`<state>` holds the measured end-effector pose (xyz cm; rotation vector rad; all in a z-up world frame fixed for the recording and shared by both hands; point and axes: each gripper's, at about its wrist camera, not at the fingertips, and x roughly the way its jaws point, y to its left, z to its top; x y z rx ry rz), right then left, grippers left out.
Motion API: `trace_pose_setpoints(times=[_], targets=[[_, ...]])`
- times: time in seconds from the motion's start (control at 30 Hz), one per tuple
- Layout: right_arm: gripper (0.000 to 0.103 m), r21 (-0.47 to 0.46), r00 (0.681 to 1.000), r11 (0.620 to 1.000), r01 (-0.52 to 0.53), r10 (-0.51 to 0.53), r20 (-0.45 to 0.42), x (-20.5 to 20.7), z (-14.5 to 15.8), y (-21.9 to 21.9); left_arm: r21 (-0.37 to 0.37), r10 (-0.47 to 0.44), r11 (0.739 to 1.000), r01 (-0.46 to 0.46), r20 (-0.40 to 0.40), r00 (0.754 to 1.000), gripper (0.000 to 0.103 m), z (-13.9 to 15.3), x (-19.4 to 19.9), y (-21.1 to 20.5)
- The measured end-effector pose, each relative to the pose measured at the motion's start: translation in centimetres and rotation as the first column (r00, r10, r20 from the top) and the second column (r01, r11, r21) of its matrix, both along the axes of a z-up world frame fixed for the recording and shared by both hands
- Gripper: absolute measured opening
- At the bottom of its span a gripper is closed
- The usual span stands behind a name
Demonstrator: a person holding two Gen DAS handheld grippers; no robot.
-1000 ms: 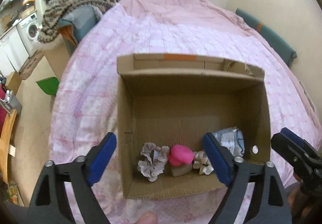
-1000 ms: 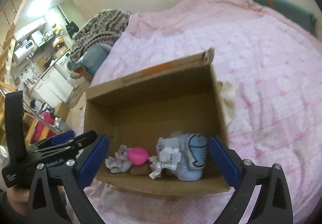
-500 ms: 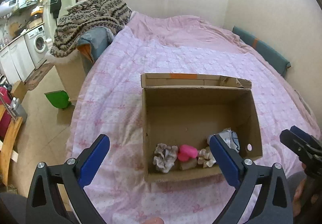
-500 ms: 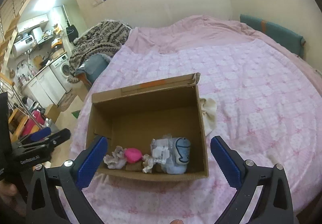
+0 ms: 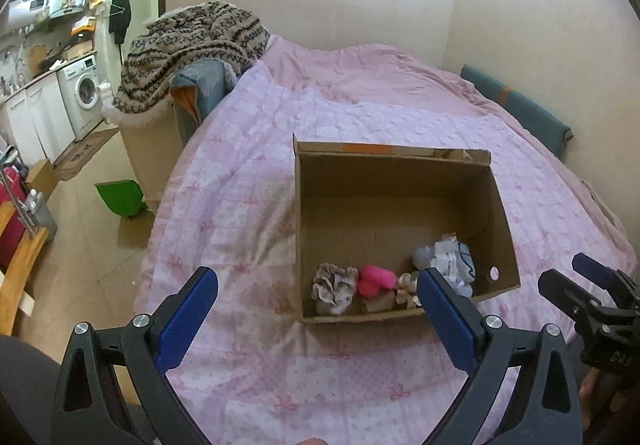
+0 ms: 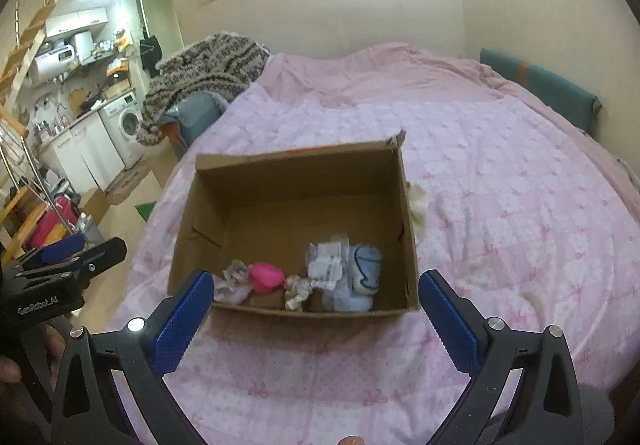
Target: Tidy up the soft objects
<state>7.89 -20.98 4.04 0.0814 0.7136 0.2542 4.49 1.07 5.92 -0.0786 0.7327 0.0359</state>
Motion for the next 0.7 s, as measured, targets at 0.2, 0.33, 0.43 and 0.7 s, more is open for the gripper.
trace_pose_setpoints(times=[0.2,0.33,0.43,0.7], targets=[[0.103,0.010,0.999,1.000,0.020,-0.020,-0.029,0.5,-1.2,-0.2,-0.012,0.018,1.000,-0.019,-0.030,0.999,0.100,-1.2,0.3,0.3],[0.103,0.009,0.998,0.999,0.033,-0.033,-0.058,1.4,-1.9,-0.4,-0.017,0.021,1.000,-0.022,-0.037,0.999,0.100,-1.4,0.4,0.3],[0.103,0.002,0.998,0.999,0.033,-0.033,-0.058,1.4,-2.1,-0.2,-0.049,0.009,0.999,-0.012,-0.051,0.999,0.100,-1.6,0.5,0.6],[0.103,-0.035,0.998,0.999,0.011,-0.013,-0.053,1.6,-2.5,0.6,-0.050,-0.013,0.999,0.010,-0.063,0.998,0.100,-2.0,0.6,0.0]])
